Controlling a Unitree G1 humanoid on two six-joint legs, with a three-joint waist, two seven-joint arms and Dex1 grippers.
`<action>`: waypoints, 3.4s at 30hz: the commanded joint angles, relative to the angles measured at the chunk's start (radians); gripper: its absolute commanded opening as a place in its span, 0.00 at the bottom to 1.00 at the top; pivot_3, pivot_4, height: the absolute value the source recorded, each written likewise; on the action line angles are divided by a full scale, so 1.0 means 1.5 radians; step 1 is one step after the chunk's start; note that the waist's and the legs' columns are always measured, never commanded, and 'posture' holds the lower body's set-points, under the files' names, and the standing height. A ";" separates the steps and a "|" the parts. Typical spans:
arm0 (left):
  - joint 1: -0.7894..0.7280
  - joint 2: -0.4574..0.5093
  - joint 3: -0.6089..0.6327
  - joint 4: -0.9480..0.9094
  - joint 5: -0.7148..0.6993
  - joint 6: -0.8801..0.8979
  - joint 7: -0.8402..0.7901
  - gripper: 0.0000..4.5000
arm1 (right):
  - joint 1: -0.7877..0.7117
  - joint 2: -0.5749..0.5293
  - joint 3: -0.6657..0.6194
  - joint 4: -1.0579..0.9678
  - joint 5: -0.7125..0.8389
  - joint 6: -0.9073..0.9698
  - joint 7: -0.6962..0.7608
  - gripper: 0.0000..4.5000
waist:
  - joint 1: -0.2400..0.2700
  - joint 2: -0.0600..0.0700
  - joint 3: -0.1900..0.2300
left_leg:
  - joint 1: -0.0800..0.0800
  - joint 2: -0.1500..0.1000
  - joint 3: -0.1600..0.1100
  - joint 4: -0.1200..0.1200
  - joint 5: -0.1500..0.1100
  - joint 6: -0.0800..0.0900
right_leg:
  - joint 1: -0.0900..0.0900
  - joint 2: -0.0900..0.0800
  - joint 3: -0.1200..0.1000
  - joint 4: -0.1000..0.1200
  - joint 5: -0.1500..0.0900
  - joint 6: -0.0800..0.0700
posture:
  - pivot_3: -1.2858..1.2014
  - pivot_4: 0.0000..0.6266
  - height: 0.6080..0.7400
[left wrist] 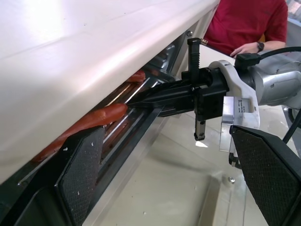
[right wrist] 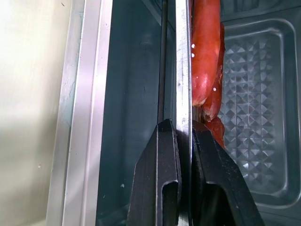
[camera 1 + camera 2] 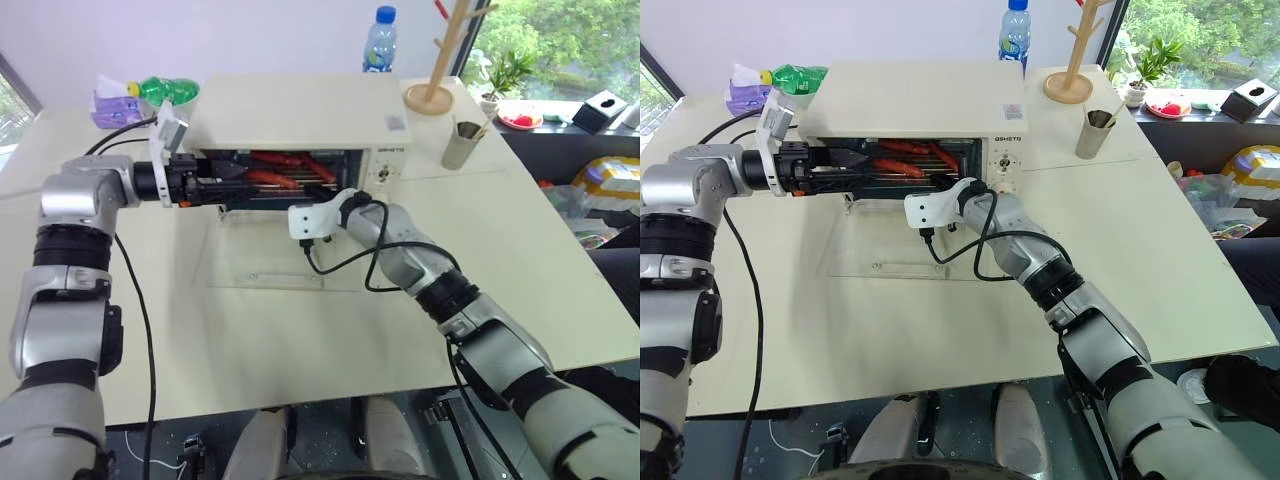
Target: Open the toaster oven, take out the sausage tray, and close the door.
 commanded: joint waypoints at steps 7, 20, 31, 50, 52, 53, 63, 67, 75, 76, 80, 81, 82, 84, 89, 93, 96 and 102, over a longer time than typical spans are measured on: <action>-0.028 0.003 0.006 0.018 0.012 -0.013 -0.016 1.00 | 0.089 -0.055 -0.018 -0.170 0.025 -0.047 0.039 0.02 | 0.001 0.000 0.000 | 0.000 0.000 0.000 0.000 0.000 0.000 | 0.000 0.000 0.000 0.000 0.000 0.000 | 0.52 0.24 0.99; -0.051 -0.006 0.005 0.062 0.040 -0.035 -0.037 1.00 | 0.188 -0.139 -0.062 -0.301 0.061 -0.106 0.061 0.02 | 0.013 0.000 0.000 | 0.000 0.000 0.001 0.002 -0.001 0.001 | 0.001 0.000 0.000 0.000 0.000 0.000 | 0.52 0.24 0.99; -0.060 -0.003 0.009 0.077 0.051 -0.031 -0.052 1.00 | 0.253 -0.193 -0.115 -0.363 0.098 -0.216 0.021 0.02 | 0.017 -0.001 0.000 | 0.000 0.000 0.003 0.003 -0.001 0.002 | 0.002 0.000 0.000 0.000 0.000 0.000 | 0.52 0.24 0.99; 0.256 0.143 0.303 -0.333 -0.240 0.561 0.080 1.00 | 0.287 -0.267 -0.160 -0.300 0.170 -0.432 0.002 0.02 | 0.001 -0.002 0.001 | 0.000 0.001 0.001 0.003 -0.001 0.002 | 0.002 0.000 0.001 0.000 0.000 0.000 | 0.52 0.24 0.99; 0.331 0.103 0.387 -0.401 -0.284 0.659 0.137 1.00 | 0.287 -0.271 -0.161 -0.296 0.183 -0.453 0.006 0.02 | 0.000 -0.001 0.001 | 0.001 0.001 0.002 0.003 -0.002 0.003 | 0.002 0.000 0.002 -0.001 0.000 0.000 | 0.52 0.24 0.99; 0.365 0.085 0.413 -0.423 -0.314 0.681 0.169 1.00 | 0.286 -0.273 -0.161 -0.294 0.187 -0.464 0.008 0.02 | 0.000 -0.001 0.001 | 0.001 0.001 0.002 0.002 -0.002 0.002 | 0.002 0.001 0.002 -0.001 0.000 0.000 | 0.52 0.24 0.99; 0.500 -0.062 0.486 -0.470 -0.630 0.690 0.517 1.00 | 0.287 -0.278 -0.162 -0.296 0.222 -0.510 0.026 0.02 | 0.020 -0.002 0.001 | 0.001 0.001 0.002 0.003 -0.002 0.001 | 0.002 0.000 0.003 -0.001 0.000 0.000 | 0.52 0.24 0.99; 0.476 -0.107 0.482 -0.424 -0.705 0.688 0.643 1.00 | 0.293 -0.278 -0.165 -0.303 0.229 -0.521 0.029 0.02 | 0.022 -0.002 0.001 | 0.001 0.001 0.002 0.004 -0.002 0.001 | 0.003 0.000 0.003 -0.001 0.000 0.000 | 0.52 0.24 0.99; 0.507 -0.126 0.349 -0.433 -0.943 0.574 0.839 1.00 | 0.299 -0.275 -0.165 -0.315 0.231 -0.524 0.038 0.02 | 0.021 -0.002 0.001 | 0.001 0.001 0.002 0.004 -0.002 0.000 | 0.003 0.000 0.004 -0.001 0.000 0.000 | 0.52 0.24 0.99; 0.516 -0.120 0.329 -0.438 -0.973 0.556 0.856 1.00 | 0.299 -0.274 -0.166 -0.316 0.230 -0.521 0.038 0.02 | 0.020 -0.002 0.001 | 0.001 0.001 0.002 0.004 -0.002 0.000 | 0.003 0.000 0.004 -0.001 0.000 0.000 | 0.52 0.24 0.99; 0.543 -0.094 0.271 -0.456 -1.056 0.485 0.904 1.00 | 0.300 -0.272 -0.169 -0.318 0.227 -0.517 0.037 0.02 | 0.022 -0.002 0.001 | 0.002 0.001 0.002 0.004 -0.002 0.000 | 0.003 0.000 0.004 -0.001 0.000 0.000 | 0.52 0.24 0.99; 0.545 -0.093 0.265 -0.456 -1.061 0.474 0.905 0.94 | 0.300 -0.272 -0.169 -0.319 0.226 -0.517 0.037 0.01 | 0.022 -0.002 0.001 | 0.002 0.001 0.002 0.004 -0.002 0.000 | 0.003 0.000 0.004 -0.001 0.000 -0.001 | 0.52 0.24 0.99; 0.546 -0.094 0.262 -0.455 -1.062 0.465 0.905 0.88 | 0.301 -0.272 -0.170 -0.321 0.226 -0.516 0.037 0.00 | 0.022 -0.002 0.001 | 0.002 0.001 0.003 0.004 -0.002 0.000 | 0.003 0.000 0.004 -0.001 -0.001 -0.002 | 0.52 0.24 0.99; 0.546 -0.097 0.257 -0.450 -1.062 0.451 0.905 0.70 | 0.303 -0.272 -0.174 -0.325 0.228 -0.515 0.035 0.00 | 0.023 -0.002 0.001 | 0.002 0.001 0.003 0.004 -0.002 0.000 | 0.003 0.000 0.004 -0.001 -0.001 -0.003 | 0.52 0.24 0.99; 0.546 -0.104 0.246 -0.448 -1.062 0.431 0.909 0.13 | 0.309 -0.276 -0.179 -0.326 0.222 -0.515 0.034 0.00 | 0.023 -0.002 0.001 | 0.002 0.001 0.003 0.004 -0.002 0.000 | 0.003 0.000 0.005 -0.001 -0.001 -0.003 | 0.52 0.24 0.99; 0.547 -0.108 0.239 -0.451 -1.062 0.424 0.908 0.00 | 0.313 -0.277 -0.185 -0.325 0.221 -0.521 0.036 0.00 | 0.022 -0.002 0.001 | 0.002 0.001 0.003 0.004 -0.002 0.000 | 0.003 0.000 0.005 -0.001 -0.001 -0.003 | 0.52 0.24 0.99; 0.550 -0.120 0.236 -0.450 -1.062 0.421 0.914 0.00 | 0.315 -0.280 -0.189 -0.328 0.213 -0.521 0.036 0.00 | 0.022 -0.002 0.001 | 0.002 0.001 0.003 0.004 -0.002 0.000 | 0.003 0.000 0.005 -0.001 -0.001 -0.003 | 0.52 0.24 0.99; 0.555 -0.145 0.236 -0.442 -1.062 0.419 0.934 0.00 | 0.321 -0.293 -0.193 -0.337 0.240 -0.514 0.058 0.17 | 0.023 -0.002 0.000 | 0.002 0.001 0.003 0.004 -0.002 0.000 | 0.003 0.000 0.005 -0.002 -0.001 -0.003 | 0.52 0.24 0.99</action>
